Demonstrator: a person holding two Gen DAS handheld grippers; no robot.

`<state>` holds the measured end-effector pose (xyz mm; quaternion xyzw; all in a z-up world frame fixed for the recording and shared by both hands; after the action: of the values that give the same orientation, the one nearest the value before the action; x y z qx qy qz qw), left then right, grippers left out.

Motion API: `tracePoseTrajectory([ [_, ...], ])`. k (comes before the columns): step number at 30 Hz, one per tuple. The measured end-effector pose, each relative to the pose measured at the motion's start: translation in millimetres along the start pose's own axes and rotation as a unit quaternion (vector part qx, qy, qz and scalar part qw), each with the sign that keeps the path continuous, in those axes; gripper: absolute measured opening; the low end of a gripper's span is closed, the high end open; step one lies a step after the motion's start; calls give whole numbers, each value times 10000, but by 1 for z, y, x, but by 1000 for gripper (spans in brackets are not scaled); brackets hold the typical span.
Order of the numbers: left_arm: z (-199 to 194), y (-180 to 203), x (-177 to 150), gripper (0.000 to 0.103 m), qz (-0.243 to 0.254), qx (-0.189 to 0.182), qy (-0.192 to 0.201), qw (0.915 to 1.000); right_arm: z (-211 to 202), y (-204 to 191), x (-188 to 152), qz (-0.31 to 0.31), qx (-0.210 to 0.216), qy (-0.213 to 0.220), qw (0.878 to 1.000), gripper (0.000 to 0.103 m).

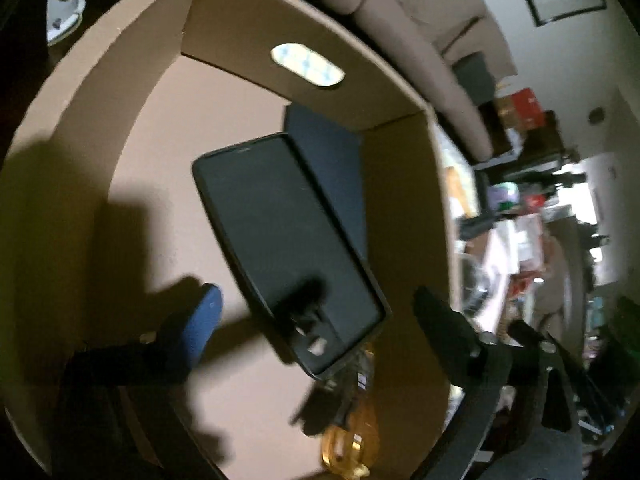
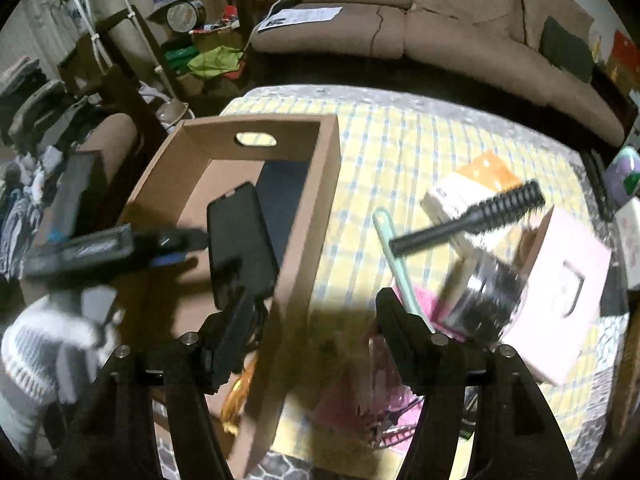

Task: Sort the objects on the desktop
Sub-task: 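Lower both phones into the cardboard box and open both tools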

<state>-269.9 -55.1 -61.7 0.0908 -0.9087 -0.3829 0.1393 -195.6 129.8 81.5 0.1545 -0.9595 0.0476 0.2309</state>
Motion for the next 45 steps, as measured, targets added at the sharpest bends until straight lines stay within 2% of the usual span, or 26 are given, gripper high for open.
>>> tracePoseTrajectory([
  [3,11,-4,1,68,172,248,-46,9995,8,-1,-11,11,105,-44,9999,66],
  [7,20,-3,2,58,318,434,-70,9985,25,-10,-26,-19,362,-166,9992,66],
  [13,23,11,16,58,603,541,-18,9967,49,-24,-39,-107,586,-301,9978,66],
  [22,49,34,54,58,716,607,-40,9956,52,-31,-44,-164,690,-296,9970,66],
  [27,53,40,63,60,755,646,-63,9950,48,-35,-43,-212,686,-270,9971,66],
  [31,42,39,58,71,854,632,0,9943,46,-39,-42,-260,713,-244,9968,66],
  [34,44,32,53,73,798,632,-98,9948,45,-40,-41,-237,726,-235,9968,66],
  [38,55,30,49,74,643,263,-236,9973,46,-44,-42,-237,763,-257,9965,66],
  [41,59,31,53,83,661,262,-231,9972,47,-50,-46,-321,766,-321,9960,66],
  [45,62,32,59,86,728,312,-220,9966,47,-53,-47,-331,797,-344,9957,66],
])
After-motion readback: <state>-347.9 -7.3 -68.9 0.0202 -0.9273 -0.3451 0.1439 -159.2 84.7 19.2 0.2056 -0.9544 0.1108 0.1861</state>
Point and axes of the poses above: each gripper's, at about its wrist camera, not at the fingertips, and z roughly the way its jaws point, y to its right, x to its top, the point moved 8 cm from there along z, roughly the way its jaws point, and after that the axes turned 8 degrees about -x, right-handed, at the moved point
